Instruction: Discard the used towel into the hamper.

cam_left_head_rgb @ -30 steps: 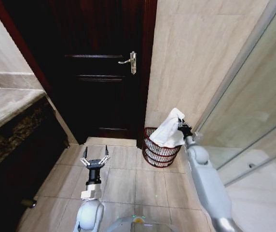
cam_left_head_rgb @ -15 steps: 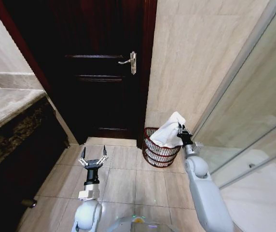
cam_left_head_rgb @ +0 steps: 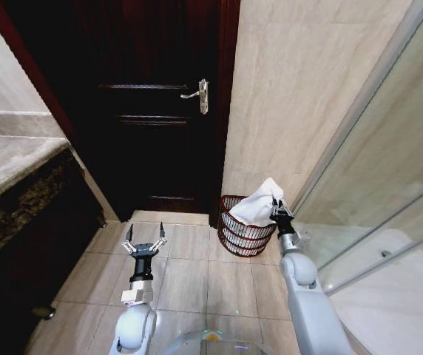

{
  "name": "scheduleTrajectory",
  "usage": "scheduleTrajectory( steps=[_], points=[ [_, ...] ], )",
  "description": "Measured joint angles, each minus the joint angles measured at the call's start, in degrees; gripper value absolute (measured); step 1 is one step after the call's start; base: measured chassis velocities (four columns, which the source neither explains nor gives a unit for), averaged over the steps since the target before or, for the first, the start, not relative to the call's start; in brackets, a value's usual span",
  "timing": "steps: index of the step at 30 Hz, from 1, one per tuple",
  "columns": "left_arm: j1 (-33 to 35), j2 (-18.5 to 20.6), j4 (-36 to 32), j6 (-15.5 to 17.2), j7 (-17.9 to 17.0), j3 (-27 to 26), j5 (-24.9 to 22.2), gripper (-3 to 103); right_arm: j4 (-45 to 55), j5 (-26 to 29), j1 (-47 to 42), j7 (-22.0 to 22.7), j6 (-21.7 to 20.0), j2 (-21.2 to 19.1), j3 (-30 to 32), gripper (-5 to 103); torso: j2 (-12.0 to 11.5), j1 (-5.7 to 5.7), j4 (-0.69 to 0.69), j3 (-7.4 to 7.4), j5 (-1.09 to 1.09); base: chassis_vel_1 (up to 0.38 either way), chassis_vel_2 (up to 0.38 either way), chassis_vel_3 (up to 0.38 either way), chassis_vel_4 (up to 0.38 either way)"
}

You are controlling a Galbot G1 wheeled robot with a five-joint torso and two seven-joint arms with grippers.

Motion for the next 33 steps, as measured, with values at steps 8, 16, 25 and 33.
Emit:
scheduleTrajectory(
  steps=[8,16,25,33],
  points=[
    [0.1,0.0,0.1,-0.1,0.0,0.0,0.0,100,-0.5,-1.2,-1.5,0.3,1.7,0.1,-0.3,9,0.0,0.01,0.00,0.01,0.01,-0.037,0.035,0.045,-0.044],
    [0.2,0.0,-0.1,-0.1,0.0,0.1,0.1,100,0.3,-1.2,-2.9,0.2,2.2,0.1,-0.4,9,0.0,0.00,0.00,0.00,0.00,-0.022,0.034,0.030,-0.021],
    [0.4,0.0,-0.3,-0.2,0.1,-0.1,0.1,100,1.0,-1.4,-3.7,0.2,2.4,0.4,-0.6,9,0.0,0.01,0.00,0.00,0.01,-0.063,0.070,0.066,-0.056],
    [0.3,-0.1,-0.3,-0.2,0.1,0.2,0.2,100,1.2,-1.4,-4.2,0.1,2.7,0.5,-0.6,9,0.0,0.00,0.00,0.00,0.00,-0.072,0.063,0.071,-0.073]
  ],
)
